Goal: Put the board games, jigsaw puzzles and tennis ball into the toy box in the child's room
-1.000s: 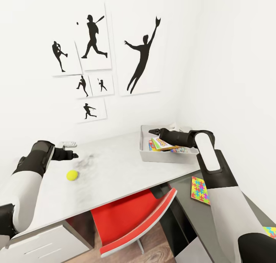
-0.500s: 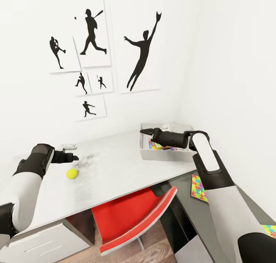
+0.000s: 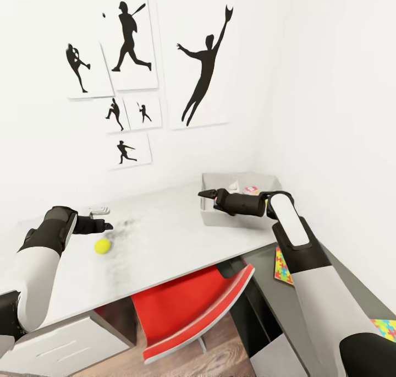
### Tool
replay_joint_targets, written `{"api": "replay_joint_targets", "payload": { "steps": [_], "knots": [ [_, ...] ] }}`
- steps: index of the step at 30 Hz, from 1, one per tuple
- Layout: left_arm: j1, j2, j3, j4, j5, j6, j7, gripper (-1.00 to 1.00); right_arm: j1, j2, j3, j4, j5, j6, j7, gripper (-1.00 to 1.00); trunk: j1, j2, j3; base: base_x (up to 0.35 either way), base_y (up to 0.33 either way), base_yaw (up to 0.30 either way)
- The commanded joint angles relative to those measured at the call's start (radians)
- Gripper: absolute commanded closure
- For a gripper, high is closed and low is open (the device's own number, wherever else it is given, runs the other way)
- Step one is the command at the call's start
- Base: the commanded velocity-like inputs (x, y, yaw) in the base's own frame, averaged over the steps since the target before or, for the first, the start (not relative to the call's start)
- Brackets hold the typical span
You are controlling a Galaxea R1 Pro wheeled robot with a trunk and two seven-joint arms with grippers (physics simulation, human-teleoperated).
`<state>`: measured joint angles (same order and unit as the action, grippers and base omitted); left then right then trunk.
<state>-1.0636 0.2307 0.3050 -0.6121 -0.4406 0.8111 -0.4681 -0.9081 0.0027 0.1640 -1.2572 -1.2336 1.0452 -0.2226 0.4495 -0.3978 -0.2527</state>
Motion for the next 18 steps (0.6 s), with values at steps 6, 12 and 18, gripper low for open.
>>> {"api": "replay_joint_targets", "payload": {
  "steps": [6, 12, 18],
  "knots": [
    [-0.001, -0.001, 0.005, -0.002, -0.01, 0.003, -0.009, -1.0, -0.001, 0.0, 0.001, 0.007, -0.01, 0.002, -0.01, -1.0, 0.001, -0.002, -0.012, 0.0, 0.0, 0.0],
    [-0.001, 0.0, 0.005, -0.002, -0.01, 0.003, -0.009, -1.0, -0.002, 0.0, 0.005, 0.009, -0.01, 0.002, -0.01, -1.0, 0.001, -0.002, -0.022, 0.0, 0.0, 0.0],
    [-0.001, 0.0, 0.005, -0.002, -0.01, 0.003, -0.01, -1.0, -0.002, 0.003, 0.022, 0.013, -0.01, 0.002, -0.01, -1.0, 0.001, -0.002, -0.031, 0.0, 0.0, 0.0]
  ]
}}
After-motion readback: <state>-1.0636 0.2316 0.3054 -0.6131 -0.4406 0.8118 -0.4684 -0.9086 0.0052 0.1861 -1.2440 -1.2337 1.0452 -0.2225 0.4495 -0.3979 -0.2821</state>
